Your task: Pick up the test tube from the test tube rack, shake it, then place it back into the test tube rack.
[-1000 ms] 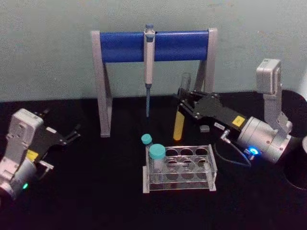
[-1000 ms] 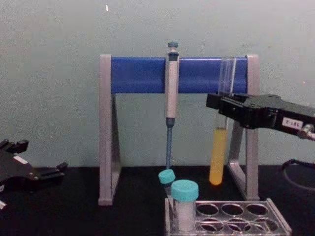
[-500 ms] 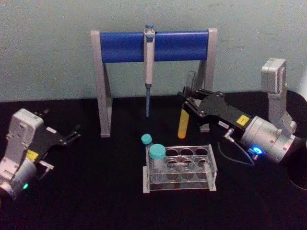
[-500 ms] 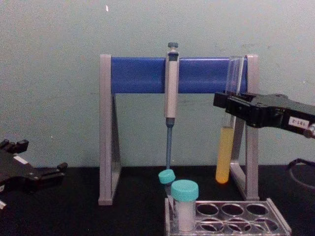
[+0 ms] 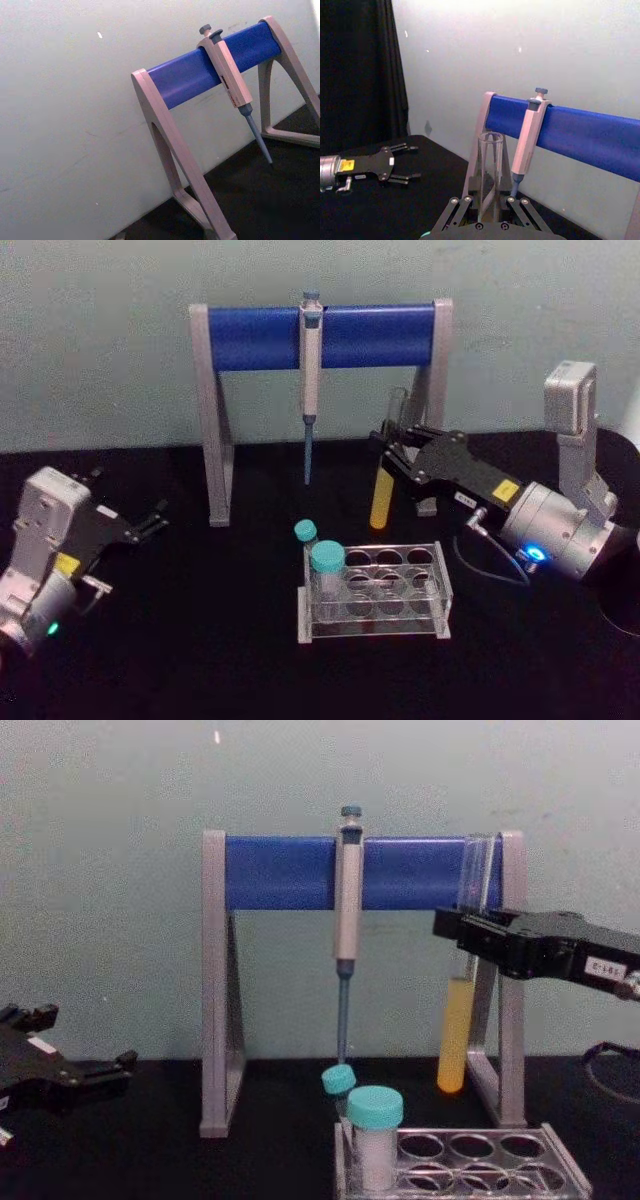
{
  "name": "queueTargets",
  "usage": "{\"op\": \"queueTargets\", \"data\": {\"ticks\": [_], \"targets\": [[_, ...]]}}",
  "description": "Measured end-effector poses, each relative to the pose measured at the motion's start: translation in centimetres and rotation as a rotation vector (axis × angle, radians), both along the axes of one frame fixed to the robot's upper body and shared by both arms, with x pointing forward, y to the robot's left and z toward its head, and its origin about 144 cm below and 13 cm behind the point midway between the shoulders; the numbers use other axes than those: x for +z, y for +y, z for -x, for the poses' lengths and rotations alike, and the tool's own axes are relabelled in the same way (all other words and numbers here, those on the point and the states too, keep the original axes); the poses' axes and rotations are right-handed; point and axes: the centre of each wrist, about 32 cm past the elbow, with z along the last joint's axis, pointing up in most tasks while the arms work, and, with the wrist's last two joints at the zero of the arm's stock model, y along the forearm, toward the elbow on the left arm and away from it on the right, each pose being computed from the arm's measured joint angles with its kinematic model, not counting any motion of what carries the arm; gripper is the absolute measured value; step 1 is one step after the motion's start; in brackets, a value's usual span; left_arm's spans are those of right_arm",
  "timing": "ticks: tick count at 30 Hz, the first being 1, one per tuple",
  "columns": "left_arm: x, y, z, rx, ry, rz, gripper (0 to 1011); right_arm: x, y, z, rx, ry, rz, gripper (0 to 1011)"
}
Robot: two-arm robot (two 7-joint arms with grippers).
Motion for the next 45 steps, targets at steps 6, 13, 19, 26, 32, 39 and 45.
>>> {"op": "queueTargets", "data": {"ticks": [6,13,19,26,32,39,45], "targets": [[0.0,0.0,0.0,0.0,0.0,0.0,1010,0.0,-0.1,0.0,0.0,0.0,0.001,224],[0.0,0.0,0.0,0.0,0.0,0.0,1009,0.0,-0.1,0.1,-0.001,0.001,0.002,224],[0.0,0.0,0.0,0.0,0.0,0.0,1010,0.0,-0.2,0.1,-0.001,0.001,0.002,224],[0.0,0.0,0.0,0.0,0.0,0.0,1010,0.0,-0.2,0.1,-0.001,0.0,0.0,224],[0.0,0.0,0.0,0.0,0.0,0.0,1010,0.3,-0.3,0.6,0.007,-0.004,-0.004,224],[0.0,0.0,0.0,0.0,0.0,0.0,1010,0.6,-0.6,1.9,0.029,-0.005,0.006,224],[0.0,0.0,0.0,0.0,0.0,0.0,1010,0.4,-0.8,3.2,0.035,0.006,0.025,224]]}}
